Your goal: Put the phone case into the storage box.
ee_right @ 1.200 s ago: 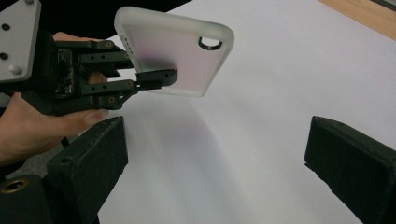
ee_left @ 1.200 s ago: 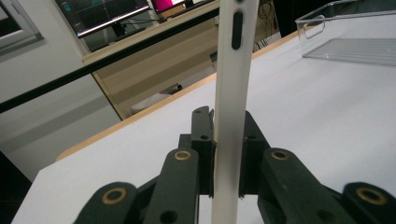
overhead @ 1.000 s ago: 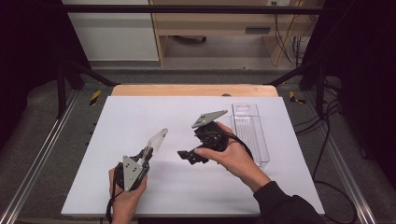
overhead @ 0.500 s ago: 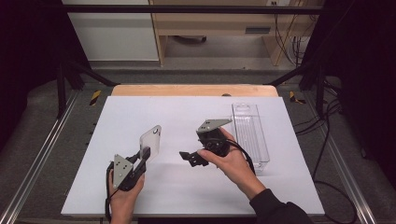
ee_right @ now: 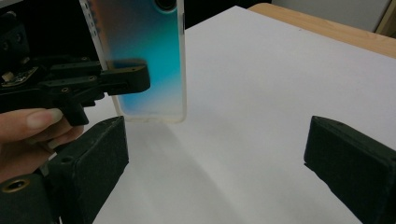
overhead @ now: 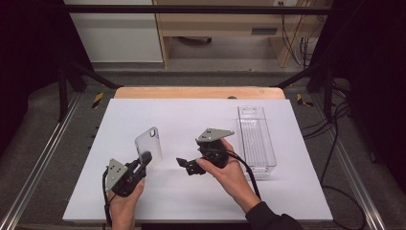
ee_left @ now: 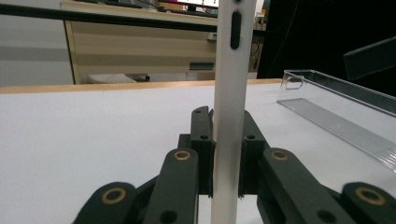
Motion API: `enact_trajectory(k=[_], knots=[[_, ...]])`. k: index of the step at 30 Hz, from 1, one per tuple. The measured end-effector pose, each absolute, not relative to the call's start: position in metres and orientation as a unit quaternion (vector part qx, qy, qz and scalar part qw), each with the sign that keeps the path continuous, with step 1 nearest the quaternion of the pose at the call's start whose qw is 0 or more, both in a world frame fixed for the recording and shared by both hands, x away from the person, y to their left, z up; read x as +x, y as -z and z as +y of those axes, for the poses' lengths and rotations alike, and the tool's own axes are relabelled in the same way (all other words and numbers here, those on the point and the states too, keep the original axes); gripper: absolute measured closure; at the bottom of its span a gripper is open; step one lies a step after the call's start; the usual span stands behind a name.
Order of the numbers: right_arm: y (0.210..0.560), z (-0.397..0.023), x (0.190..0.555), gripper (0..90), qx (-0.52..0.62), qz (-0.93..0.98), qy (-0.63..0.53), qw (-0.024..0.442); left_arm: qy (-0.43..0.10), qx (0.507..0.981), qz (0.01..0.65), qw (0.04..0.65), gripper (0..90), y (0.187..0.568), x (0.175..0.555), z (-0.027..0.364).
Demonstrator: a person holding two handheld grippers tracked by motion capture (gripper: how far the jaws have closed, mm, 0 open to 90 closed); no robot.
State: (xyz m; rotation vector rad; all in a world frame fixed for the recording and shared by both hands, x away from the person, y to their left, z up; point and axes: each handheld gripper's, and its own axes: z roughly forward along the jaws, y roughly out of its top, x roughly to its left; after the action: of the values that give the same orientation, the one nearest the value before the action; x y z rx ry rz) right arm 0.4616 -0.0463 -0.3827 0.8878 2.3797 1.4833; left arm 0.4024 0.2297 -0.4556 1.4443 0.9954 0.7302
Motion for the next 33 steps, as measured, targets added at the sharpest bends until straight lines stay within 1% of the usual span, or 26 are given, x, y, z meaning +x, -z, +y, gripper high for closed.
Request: enact_trajectory(k=[7,17,18,20,21,25,26,27,29,33], knots=[[0.387,-0.031,0.459,6.8,0.305,0.79,-0.523,0.102,-0.302,0.616,0.435,0.584,80.6,0.457,0.401,0.229],[0.391,-0.015,0.449,5.9,0.299,0.779,-0.54,0.108,-0.296,0.621,0.426,0.588,80.6,0.456,0.397,0.218],[0.391,-0.013,0.445,5.9,0.296,0.779,-0.54,0.117,-0.296,0.623,0.424,0.587,80.6,0.456,0.396,0.216],[0.39,-0.013,0.444,5.8,0.295,0.778,-0.541,0.119,-0.296,0.623,0.424,0.586,80.6,0.456,0.396,0.216],[0.389,-0.013,0.438,5.4,0.29,0.779,-0.537,0.144,-0.294,0.624,0.426,0.585,80.6,0.457,0.395,0.215],[0.391,-0.016,0.431,4.6,0.296,0.773,-0.544,0.141,-0.289,0.625,0.427,0.586,80.6,0.458,0.396,0.214],[0.393,-0.017,0.428,4.8,0.297,0.77,-0.543,0.153,-0.287,0.627,0.426,0.586,80.6,0.458,0.395,0.213],[0.394,-0.018,0.427,5.1,0.303,0.765,-0.547,0.156,-0.286,0.625,0.426,0.588,80.6,0.458,0.395,0.212],[0.396,-0.019,0.427,4.7,0.314,0.754,-0.558,0.146,-0.286,0.628,0.424,0.587,80.6,0.458,0.394,0.21],[0.398,-0.02,0.427,4.9,0.32,0.75,-0.554,0.166,-0.284,0.632,0.421,0.586,80.6,0.459,0.394,0.207]])
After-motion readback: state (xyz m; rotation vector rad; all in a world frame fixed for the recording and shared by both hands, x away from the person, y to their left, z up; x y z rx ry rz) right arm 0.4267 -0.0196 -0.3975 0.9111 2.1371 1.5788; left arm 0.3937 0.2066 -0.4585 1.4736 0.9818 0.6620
